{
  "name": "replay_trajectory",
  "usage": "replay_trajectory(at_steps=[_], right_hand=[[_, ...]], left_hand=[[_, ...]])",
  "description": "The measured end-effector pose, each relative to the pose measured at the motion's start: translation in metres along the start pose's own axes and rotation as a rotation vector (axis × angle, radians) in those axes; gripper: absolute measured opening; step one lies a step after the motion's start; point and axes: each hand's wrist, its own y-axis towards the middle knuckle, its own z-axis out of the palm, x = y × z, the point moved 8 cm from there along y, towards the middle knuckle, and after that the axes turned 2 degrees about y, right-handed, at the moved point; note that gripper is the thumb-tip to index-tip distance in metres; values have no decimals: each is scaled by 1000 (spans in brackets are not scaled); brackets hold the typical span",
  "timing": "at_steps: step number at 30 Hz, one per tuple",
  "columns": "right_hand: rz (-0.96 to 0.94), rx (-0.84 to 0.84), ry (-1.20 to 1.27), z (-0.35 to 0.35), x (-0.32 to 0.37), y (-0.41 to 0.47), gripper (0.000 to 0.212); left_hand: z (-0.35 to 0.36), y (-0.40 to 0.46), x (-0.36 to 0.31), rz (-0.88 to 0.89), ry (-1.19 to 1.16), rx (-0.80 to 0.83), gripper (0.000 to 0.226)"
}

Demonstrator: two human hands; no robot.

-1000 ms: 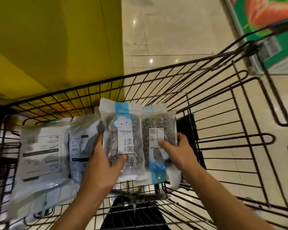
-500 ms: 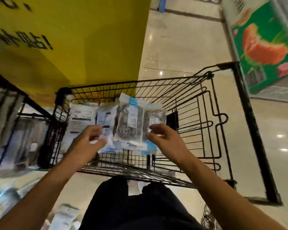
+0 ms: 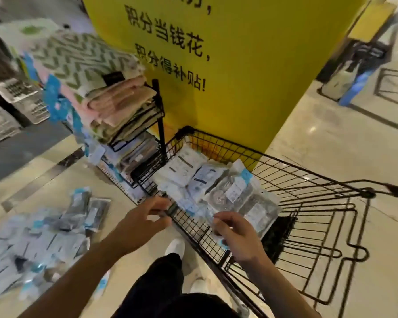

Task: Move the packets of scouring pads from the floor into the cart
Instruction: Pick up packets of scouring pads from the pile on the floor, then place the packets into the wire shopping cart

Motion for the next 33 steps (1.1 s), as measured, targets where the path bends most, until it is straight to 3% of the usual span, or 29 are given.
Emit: replay_trajectory(at_steps=[4, 16, 27, 33], right_hand=[[-16, 196, -91, 50, -7, -9, 3], [-2, 592, -448, 217, -41, -65, 8], [18, 804, -684, 441, -93, -182, 12], [-20, 951, -764, 560, -100, -258, 15]], left_hand=[[-13, -72, 56, -147, 13, -102, 26], [-46, -301, 221, -585, -385, -599, 20], [-63, -518, 391, -843, -631, -834, 17], [-96, -605, 445, -885, -753, -970, 13]])
